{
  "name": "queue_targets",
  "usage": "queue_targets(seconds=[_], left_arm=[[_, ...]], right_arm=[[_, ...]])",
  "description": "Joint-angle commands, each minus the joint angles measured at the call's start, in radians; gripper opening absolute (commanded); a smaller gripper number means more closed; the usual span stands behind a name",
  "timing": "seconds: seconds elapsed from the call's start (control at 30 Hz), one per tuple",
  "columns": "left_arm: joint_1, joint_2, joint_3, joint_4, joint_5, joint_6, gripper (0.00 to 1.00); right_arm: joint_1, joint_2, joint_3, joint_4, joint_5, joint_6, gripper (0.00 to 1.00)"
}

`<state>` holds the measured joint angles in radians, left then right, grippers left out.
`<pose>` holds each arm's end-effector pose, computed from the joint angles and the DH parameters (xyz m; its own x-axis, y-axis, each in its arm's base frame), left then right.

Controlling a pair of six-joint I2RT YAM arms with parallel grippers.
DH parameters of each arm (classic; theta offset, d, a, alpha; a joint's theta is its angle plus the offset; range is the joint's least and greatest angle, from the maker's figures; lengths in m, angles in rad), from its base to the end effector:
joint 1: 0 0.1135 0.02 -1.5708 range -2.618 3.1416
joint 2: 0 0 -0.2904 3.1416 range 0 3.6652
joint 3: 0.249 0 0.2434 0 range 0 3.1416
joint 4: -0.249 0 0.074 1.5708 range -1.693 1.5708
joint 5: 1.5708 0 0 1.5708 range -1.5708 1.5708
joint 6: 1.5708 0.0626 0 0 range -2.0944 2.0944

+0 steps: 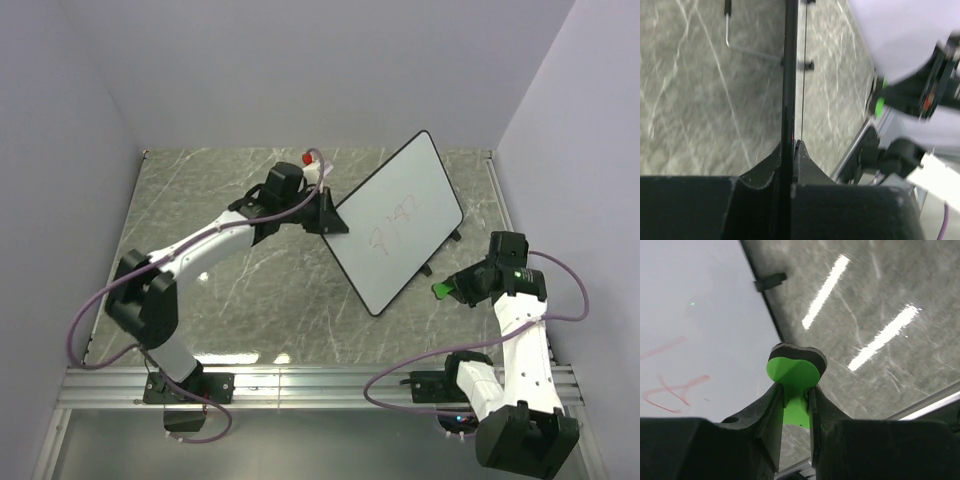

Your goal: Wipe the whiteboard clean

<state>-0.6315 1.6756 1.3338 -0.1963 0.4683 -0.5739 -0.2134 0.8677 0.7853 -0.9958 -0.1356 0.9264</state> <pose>0.3096 -0.2615 0.3132 -0.8032 -0.0127 -0.5955 0.4805 0.5770 -0.6605 0.1353 -0.0207 0.2555 -0.3995 0.8971 -0.1889 0.7770 0.4406 0.4496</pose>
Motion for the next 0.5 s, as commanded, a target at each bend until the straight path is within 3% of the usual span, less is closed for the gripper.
queue_targets(seconds=[0.0,0.23,0.33,0.47], left_arm=[[0.038,-0.063,-0.128,-0.255,-0.248,0.261,0.00],[0.035,-0.259,-0.243,-0.307,-0.044,0.301,0.00],[0.035,-0.293,-0.248,-0.341,-0.054,0.309,0.00],[0.035,-0.265,-0.254,-0.336,-0.123,0.281,0.00]], right_arm=[[0.003,0.002,0.066,0.052,-0.015,0.005,0.00],[0.014,0.001,0.069,0.106,-0.079,0.011,0.00],[0.035,-0.010,0.084,0.147,-0.098,0.003,0.00],[0.175,0.014,0.162,0.259,-0.075,0.008,0.00]])
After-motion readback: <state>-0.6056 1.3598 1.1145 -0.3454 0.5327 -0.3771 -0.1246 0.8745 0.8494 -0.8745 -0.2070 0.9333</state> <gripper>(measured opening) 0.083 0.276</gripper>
